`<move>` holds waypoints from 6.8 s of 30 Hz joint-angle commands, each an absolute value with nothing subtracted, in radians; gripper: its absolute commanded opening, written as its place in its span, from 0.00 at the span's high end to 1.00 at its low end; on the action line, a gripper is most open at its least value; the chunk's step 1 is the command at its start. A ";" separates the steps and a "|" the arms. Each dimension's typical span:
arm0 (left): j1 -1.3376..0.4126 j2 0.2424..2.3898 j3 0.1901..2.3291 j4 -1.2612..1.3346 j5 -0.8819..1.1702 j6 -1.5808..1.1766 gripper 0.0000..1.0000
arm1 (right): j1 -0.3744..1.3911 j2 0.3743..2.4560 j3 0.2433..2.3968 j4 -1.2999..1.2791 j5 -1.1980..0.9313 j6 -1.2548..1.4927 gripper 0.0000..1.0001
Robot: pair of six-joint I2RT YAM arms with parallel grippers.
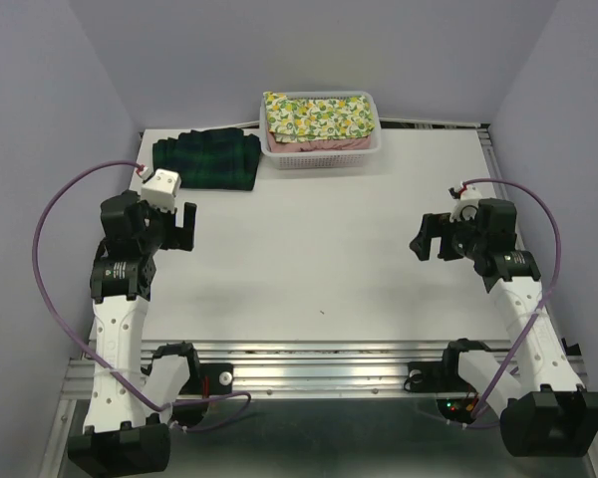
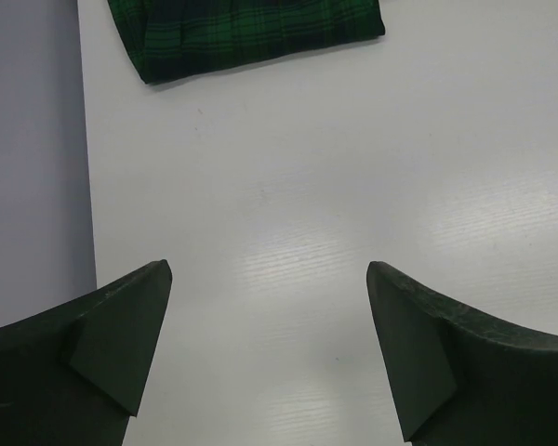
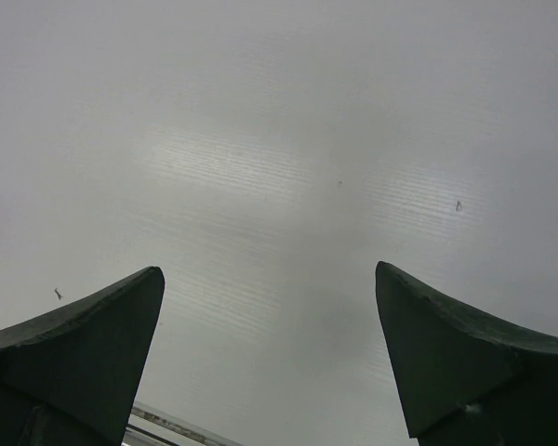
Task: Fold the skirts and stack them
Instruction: Grab the skirt from the pile, then move the skirt to the center of the board, then flatten the skirt out
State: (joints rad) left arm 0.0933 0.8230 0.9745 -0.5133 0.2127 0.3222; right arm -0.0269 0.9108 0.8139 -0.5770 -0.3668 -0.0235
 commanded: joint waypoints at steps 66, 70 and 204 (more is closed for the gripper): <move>-0.359 2.580 2.448 0.069 -0.058 -0.006 0.22 | -0.003 1.540 1.279 -0.344 -0.472 0.135 0.00; -0.356 2.586 2.450 0.150 -0.008 -0.006 0.47 | -0.003 1.517 1.276 -0.364 -0.453 0.114 0.00; -0.201 1.405 1.012 -0.476 0.407 2.015 0.59 | 0.739 1.437 0.629 0.107 -0.181 -0.830 0.99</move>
State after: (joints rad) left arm -0.1577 1.3804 1.0565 -0.5816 0.4595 1.7287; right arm 0.7341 1.4788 0.6361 0.0868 -0.1986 -0.8772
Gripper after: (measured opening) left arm 0.415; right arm 0.021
